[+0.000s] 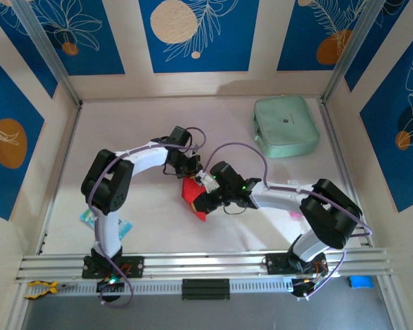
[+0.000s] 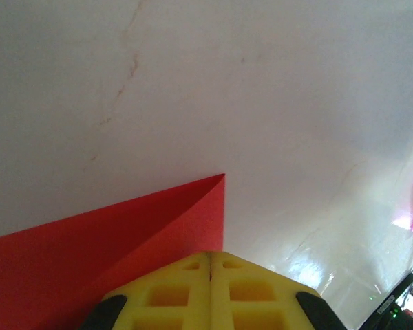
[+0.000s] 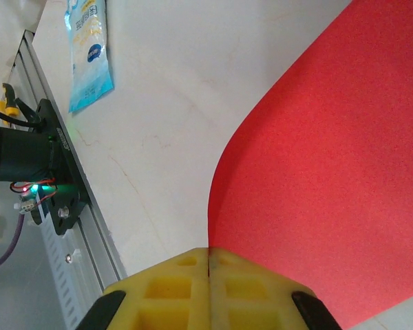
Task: Fold a paper plane with a square sheet of paper (pick it up from the middle)
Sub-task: Third fold the triangle at the center of the table.
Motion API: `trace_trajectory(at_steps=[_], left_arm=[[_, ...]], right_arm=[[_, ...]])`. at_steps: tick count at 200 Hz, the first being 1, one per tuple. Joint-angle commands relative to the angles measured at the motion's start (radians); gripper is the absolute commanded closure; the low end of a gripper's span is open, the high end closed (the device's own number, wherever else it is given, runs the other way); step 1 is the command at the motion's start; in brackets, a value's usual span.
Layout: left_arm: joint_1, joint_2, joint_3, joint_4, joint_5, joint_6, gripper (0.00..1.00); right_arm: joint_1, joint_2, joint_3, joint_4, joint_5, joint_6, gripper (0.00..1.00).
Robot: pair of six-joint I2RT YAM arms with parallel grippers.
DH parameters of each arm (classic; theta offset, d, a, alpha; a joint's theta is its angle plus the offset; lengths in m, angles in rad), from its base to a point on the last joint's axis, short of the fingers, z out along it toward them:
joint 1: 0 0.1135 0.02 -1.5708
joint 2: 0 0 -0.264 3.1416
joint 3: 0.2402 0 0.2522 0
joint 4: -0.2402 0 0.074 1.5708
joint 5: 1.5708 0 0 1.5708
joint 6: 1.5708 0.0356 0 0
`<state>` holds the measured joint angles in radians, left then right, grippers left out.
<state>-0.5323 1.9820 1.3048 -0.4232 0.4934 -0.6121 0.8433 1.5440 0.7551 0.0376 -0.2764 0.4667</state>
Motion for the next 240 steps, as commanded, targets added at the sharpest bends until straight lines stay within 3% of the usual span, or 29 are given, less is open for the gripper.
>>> trace_trajectory(at_steps=[1, 66, 160, 240], left_arm=[[-0.007, 0.038, 0.016, -0.039, 0.039, 0.046, 0.94], [-0.011, 0.103, -0.026, -0.044, 0.004, 0.086, 0.96], [-0.010, 0.087, -0.047, -0.022, -0.013, 0.073, 0.96], [-0.010, 0.074, -0.061, -0.001, -0.012, 0.056, 0.96]], right_arm=[[-0.009, 0.017, -0.017, 0.026, -0.034, 0.016, 1.00], [-0.046, 0.097, 0.035, -0.043, -0.016, -0.025, 1.00], [-0.092, 0.142, 0.097, -0.129, 0.103, -0.067, 1.00], [-0.100, 0.176, 0.125, -0.144, 0.109, -0.070, 1.00]])
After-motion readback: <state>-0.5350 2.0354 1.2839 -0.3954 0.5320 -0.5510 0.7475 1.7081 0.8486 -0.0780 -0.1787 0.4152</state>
